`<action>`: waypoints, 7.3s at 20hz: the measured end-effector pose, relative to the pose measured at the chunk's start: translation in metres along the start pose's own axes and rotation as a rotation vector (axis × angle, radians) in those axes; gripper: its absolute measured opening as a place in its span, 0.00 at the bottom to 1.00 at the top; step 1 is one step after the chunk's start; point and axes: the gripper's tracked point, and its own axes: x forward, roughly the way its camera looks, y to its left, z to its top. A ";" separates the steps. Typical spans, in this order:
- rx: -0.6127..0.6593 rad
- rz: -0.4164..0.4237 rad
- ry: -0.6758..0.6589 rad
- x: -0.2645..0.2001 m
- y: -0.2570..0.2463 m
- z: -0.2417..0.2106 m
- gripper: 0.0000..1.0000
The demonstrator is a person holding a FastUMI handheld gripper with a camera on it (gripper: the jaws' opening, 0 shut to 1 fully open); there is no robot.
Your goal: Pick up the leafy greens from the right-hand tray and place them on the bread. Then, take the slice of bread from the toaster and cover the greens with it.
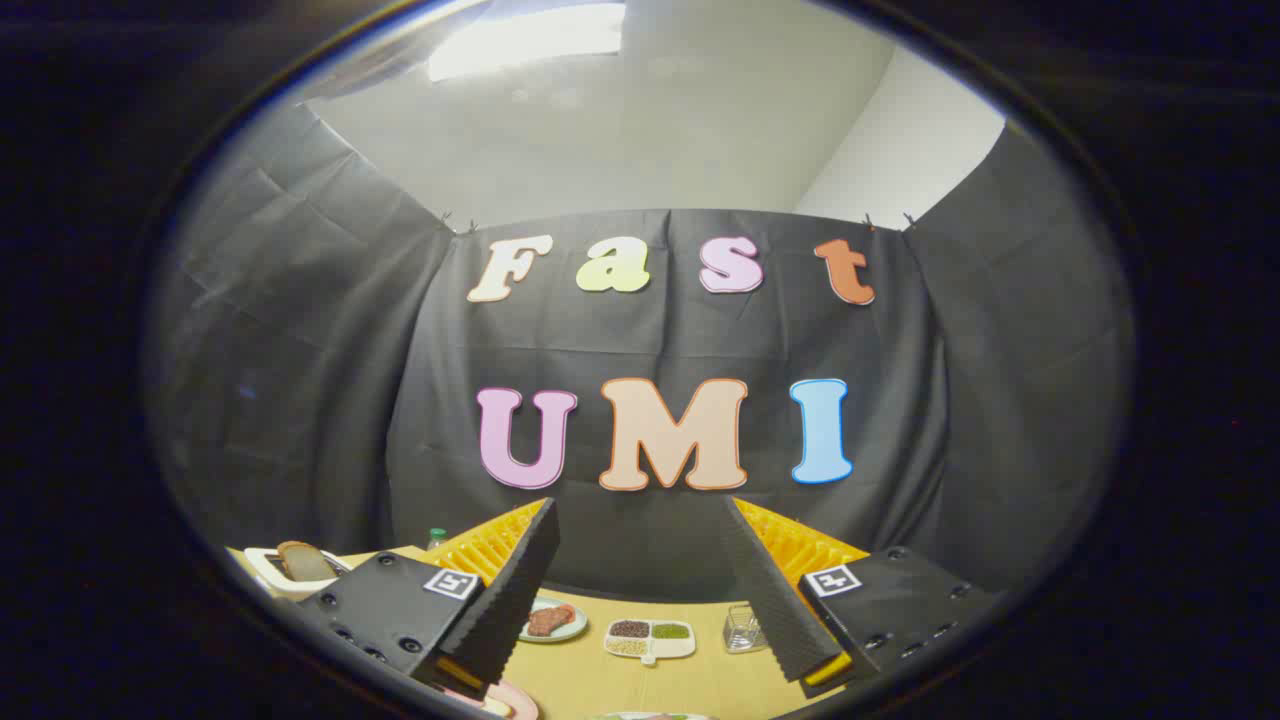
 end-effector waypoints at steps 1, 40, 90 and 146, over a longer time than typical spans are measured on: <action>-0.001 -0.002 -0.002 0.001 -0.002 0.001 1.00; -0.235 0.554 0.511 0.011 -0.014 -0.179 1.00; -0.389 1.000 1.126 -0.116 0.000 -0.396 0.12; -0.421 1.133 0.948 -0.099 0.247 -0.317 1.00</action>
